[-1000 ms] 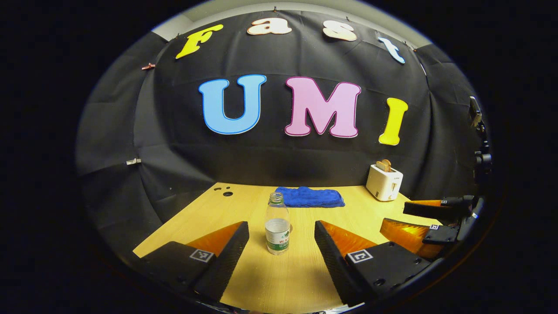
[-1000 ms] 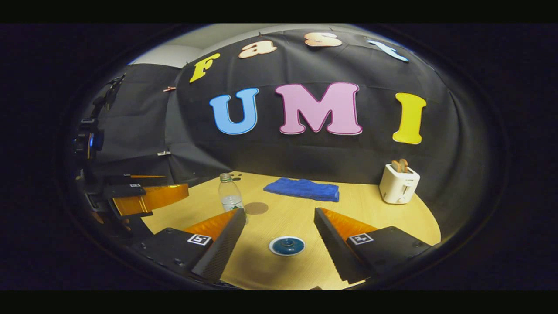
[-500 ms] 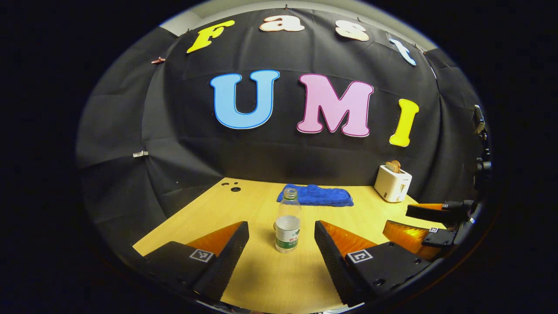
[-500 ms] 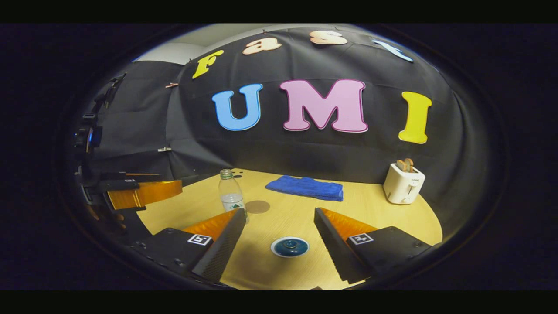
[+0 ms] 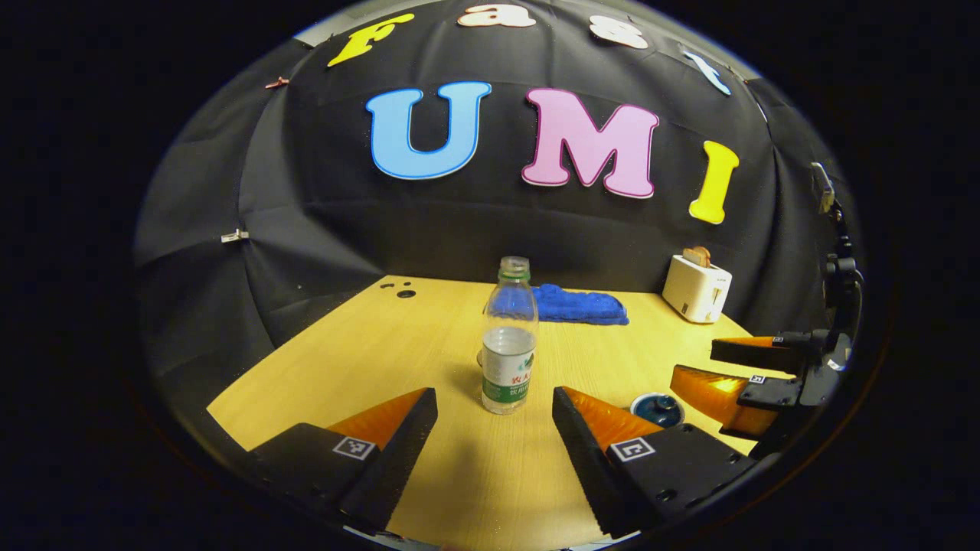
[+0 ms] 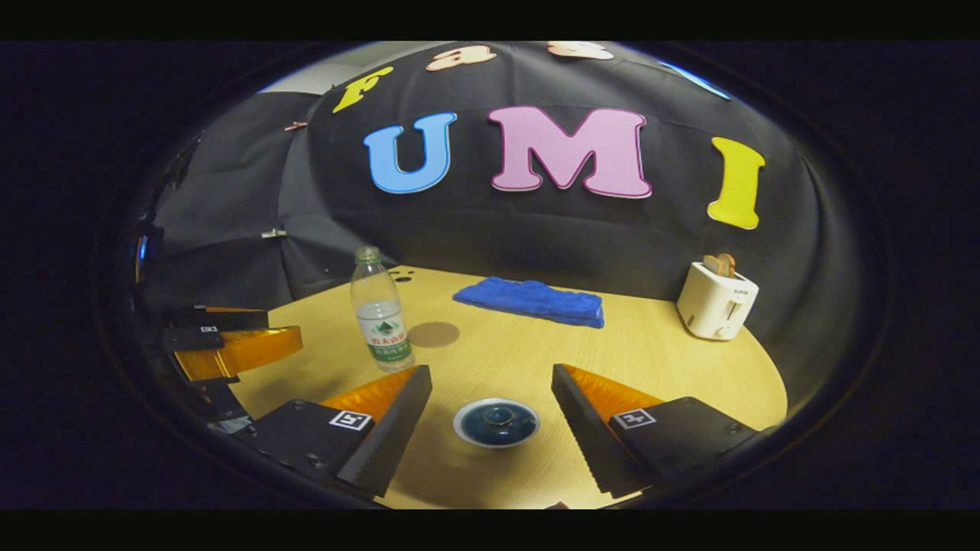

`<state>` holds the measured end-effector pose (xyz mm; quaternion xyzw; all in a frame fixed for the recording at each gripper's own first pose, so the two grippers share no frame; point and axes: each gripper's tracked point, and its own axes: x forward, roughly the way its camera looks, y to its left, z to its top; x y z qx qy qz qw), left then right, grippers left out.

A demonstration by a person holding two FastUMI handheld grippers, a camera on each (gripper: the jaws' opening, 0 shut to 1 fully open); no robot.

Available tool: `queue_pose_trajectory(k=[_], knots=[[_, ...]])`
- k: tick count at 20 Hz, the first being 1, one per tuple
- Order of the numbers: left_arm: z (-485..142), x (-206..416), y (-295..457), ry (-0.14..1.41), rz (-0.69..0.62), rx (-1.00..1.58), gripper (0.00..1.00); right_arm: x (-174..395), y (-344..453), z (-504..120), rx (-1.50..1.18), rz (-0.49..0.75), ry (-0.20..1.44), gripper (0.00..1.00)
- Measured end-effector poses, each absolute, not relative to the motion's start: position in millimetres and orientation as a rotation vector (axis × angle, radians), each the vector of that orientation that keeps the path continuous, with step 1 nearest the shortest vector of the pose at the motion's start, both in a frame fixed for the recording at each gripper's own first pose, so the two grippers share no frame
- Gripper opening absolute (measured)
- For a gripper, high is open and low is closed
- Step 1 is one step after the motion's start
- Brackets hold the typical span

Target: Open the teacup lid with one hand, grasp the water bottle and pour water into the teacup with the other hand; after pouring, place the water bottle on the coaster and then close the teacup lid.

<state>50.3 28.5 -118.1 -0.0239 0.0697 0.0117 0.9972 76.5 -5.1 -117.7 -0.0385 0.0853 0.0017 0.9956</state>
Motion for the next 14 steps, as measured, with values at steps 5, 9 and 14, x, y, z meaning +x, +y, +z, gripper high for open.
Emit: queue_pose_trajectory(k=[5,9,14], knots=[[-161,64,35,0.182,0.003,-0.090,0.95,100,-10,-155,-0.090,0.000,0.165,0.98],[-175,68,42,0.193,0.018,-0.100,0.95,110,-19,-175,-0.062,-0.020,0.170,0.93],[-181,71,39,0.205,0.006,-0.100,0.95,109,-15,-186,-0.068,-0.004,0.182,0.70]])
